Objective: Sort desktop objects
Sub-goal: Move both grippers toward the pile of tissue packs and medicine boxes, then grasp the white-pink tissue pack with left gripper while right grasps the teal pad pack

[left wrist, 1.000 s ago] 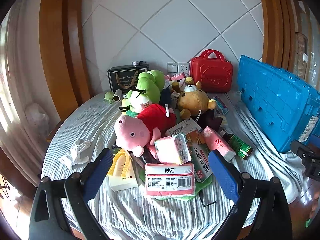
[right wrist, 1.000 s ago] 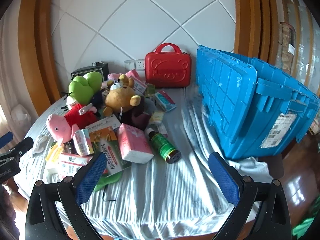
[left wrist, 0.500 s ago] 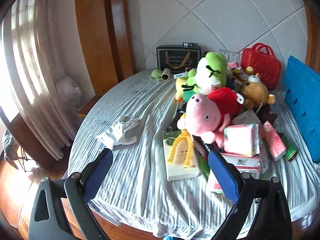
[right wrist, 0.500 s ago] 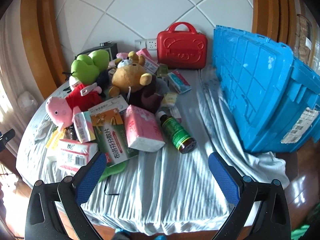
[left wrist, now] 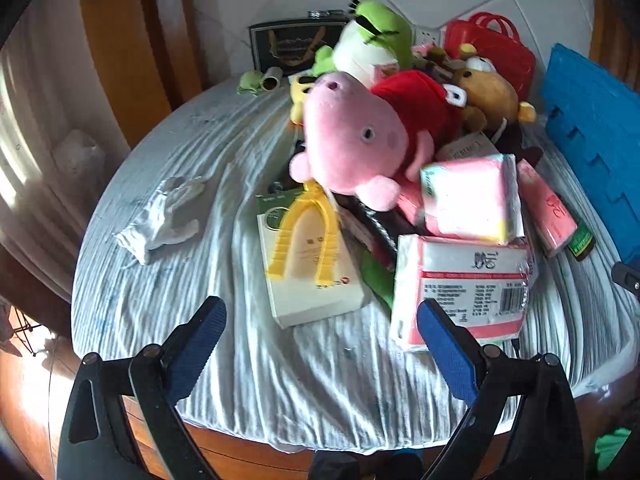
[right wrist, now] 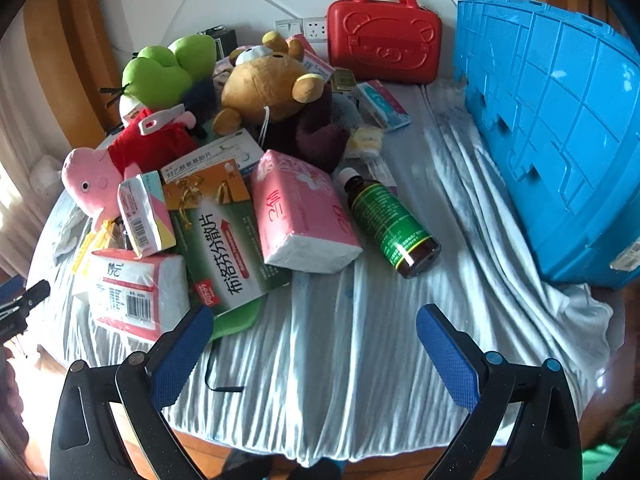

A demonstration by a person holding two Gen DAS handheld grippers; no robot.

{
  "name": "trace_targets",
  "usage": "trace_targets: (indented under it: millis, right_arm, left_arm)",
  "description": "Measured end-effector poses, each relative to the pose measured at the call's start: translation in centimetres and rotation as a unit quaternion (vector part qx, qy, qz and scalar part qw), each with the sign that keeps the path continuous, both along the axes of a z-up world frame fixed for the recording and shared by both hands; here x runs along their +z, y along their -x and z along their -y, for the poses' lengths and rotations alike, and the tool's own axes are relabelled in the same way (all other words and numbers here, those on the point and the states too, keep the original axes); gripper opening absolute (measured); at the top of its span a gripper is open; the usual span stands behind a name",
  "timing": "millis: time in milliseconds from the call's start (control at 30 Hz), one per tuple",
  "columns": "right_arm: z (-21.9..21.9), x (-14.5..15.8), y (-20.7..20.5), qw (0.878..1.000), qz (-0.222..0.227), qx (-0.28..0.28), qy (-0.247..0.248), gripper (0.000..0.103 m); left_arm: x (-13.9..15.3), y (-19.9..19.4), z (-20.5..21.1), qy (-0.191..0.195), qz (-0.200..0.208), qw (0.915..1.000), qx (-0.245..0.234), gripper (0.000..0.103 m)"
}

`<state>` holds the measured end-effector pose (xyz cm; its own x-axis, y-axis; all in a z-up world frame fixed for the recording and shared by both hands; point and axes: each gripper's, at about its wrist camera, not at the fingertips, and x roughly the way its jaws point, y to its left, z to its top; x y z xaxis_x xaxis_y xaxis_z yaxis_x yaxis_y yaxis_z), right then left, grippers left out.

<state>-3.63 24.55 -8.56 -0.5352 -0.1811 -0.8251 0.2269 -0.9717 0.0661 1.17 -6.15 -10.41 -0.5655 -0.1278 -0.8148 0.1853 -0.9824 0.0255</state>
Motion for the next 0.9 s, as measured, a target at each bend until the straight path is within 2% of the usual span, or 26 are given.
trace_targets:
  millis: [33,100,267,433,467,567,733,867,900]
  right_arm:
    - [0.2,-0.2,0.2,1.000,0.003,0.004,-0.003,0.098]
    - [1.1,-1.0,0.5,1.000,0.012,0.018,-0.007,0.085]
    - [4.6,-3.5,1.7,0.998,0.032,0.059,-0.010,0.081]
    - [9.3,-5.7,2.2,0.993,0.052,0.108,-0.012,0.080]
    - [10.5,-6.0,1.8,0.991,0.053,0.120,-0.015,0.073]
    - [13.0,-6.3,0.7,0.985,0.064,0.159,0.007,0.071]
    - [15.3,-6.7,-0.4,0.980,0.079,0.183,0.018,0.071]
    - [12.7,-5.4,-0.6,0.986,0.069,0.151,0.013,0.072]
    - [11.7,-4.9,-0.6,0.987,0.062,0.145,0.013,0.074]
  left_arm:
    - [-0.5,0.3,-0.8,-0.001,0.008,0.9999,-0.014,0.098]
    - [-1.5,0.5,-2.0,-0.001,0.022,0.9991,-0.037,0.098]
    - [-4.5,1.4,-3.4,0.002,0.057,0.9962,-0.066,0.097]
    - [-4.7,2.7,-2.3,0.023,0.045,0.9976,-0.047,0.097]
    - [-4.3,2.9,-1.9,0.041,0.038,0.9977,-0.036,0.097]
    - [-3.1,3.5,0.3,0.070,0.019,0.9974,0.004,0.098]
    - [-1.0,2.9,2.3,0.008,0.014,0.9993,0.033,0.097]
    - [0.3,2.0,1.2,-0.078,0.011,0.9965,0.028,0.097]
    - [0.4,2.3,0.6,-0.088,0.012,0.9956,0.030,0.097]
